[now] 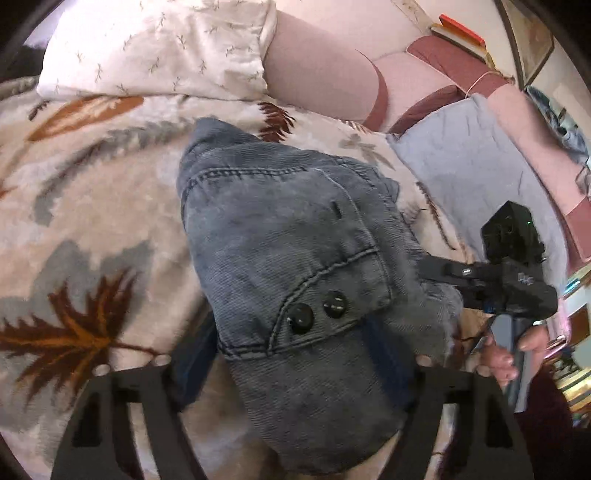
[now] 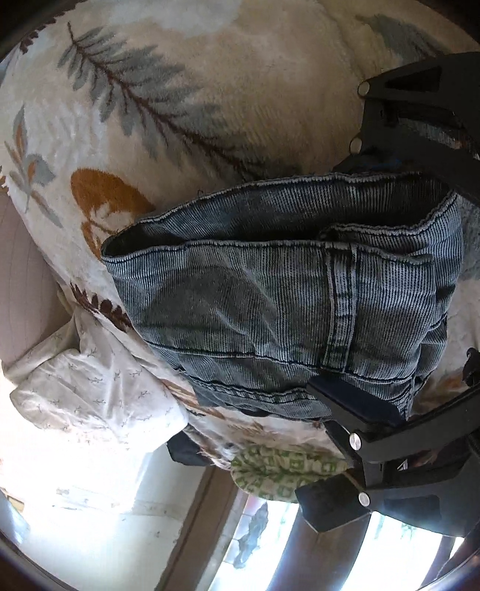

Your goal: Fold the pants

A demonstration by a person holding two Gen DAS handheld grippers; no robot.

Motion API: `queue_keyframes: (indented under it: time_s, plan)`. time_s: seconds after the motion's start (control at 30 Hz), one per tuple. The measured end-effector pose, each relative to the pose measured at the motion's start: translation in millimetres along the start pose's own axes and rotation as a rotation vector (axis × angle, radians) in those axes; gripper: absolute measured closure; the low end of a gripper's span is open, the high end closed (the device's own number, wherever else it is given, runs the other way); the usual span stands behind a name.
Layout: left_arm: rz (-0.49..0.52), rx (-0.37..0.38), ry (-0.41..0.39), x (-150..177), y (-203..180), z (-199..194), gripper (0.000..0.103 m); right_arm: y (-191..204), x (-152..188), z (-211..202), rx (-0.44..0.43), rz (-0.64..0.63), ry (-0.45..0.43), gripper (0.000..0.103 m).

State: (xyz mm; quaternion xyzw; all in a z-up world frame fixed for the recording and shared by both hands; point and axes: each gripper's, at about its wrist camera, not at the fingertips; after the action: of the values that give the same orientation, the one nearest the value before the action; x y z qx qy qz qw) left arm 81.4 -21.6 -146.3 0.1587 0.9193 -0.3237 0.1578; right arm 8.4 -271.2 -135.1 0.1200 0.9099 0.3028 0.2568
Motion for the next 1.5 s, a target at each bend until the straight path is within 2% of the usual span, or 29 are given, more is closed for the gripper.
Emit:
queue_keyframes:
  time_s: [0.13,0.2,0.3,0.43,0.7,0.77,0.83,0.87,0.97,1.03,1.07,1.1,1.17,1.27,1.33,1.4,1.5]
  plan:
    - [0.004,0.007,-0.029,0,-1,-5,0.041,8,2,0,0.001,-0.020,-0.010,0.037]
    - [-0.005,0.022,-0.048,-2,-2,-12,0.049,15,2,-3,-0.004,-0.037,-0.029,0.043]
    - [-0.011,0.028,-0.067,-6,-1,-20,0.056,25,3,-5,-0.002,-0.071,-0.049,0.049]
    - [0.019,-0.005,-0.113,-10,-7,-36,0.056,40,2,-7,-0.001,-0.097,-0.093,0.054]
    - [0.049,-0.105,-0.277,-17,-1,-86,0.056,87,-3,6,-0.047,-0.222,-0.184,0.056]
    - [0.043,-0.135,-0.282,-15,6,-89,0.056,95,-3,13,-0.060,-0.242,-0.195,0.056]
    - [0.017,-0.163,-0.251,-12,15,-84,0.056,99,-2,25,-0.059,-0.241,-0.158,0.056]
    - [0.005,-0.176,-0.228,-10,21,-79,0.056,97,-1,35,-0.062,-0.225,-0.119,0.056]
    - [-0.011,-0.265,-0.174,-4,32,-63,0.043,92,4,49,-0.028,-0.206,-0.032,0.054]
    - [0.007,-0.300,-0.182,-2,31,-62,0.038,87,6,52,-0.023,-0.173,0.006,0.044]
    - [0.020,-0.312,-0.194,-2,29,-65,0.031,84,5,52,-0.024,-0.153,0.020,0.038]
    - [0.034,-0.334,-0.221,-2,26,-70,0.027,83,5,50,-0.025,-0.148,0.023,0.036]
    - [0.067,-0.374,-0.305,-2,21,-84,0.026,85,3,45,-0.017,-0.160,0.025,0.035]
    - [0.079,-0.380,-0.398,-4,16,-102,0.014,95,0,32,0.007,-0.207,0.002,0.034]
    - [0.086,-0.398,-0.455,-4,12,-107,0.010,101,0,23,0.025,-0.247,-0.027,0.034]
    - [0.109,-0.415,-0.459,-5,9,-103,0.010,108,0,21,0.048,-0.292,-0.036,0.032]
    - [0.148,-0.443,-0.416,-5,7,-88,0.010,107,2,18,0.092,-0.319,-0.043,0.029]
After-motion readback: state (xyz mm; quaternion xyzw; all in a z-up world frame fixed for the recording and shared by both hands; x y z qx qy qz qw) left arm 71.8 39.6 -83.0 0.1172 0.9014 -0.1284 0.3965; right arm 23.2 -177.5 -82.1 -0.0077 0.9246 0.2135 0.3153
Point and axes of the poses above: each gripper's, at about its wrist camera, not at the fingertips, and z roughly the way its jaws point, y to its left, x to its underside, and after that the axes turned 11 degrees about -z, right-handed
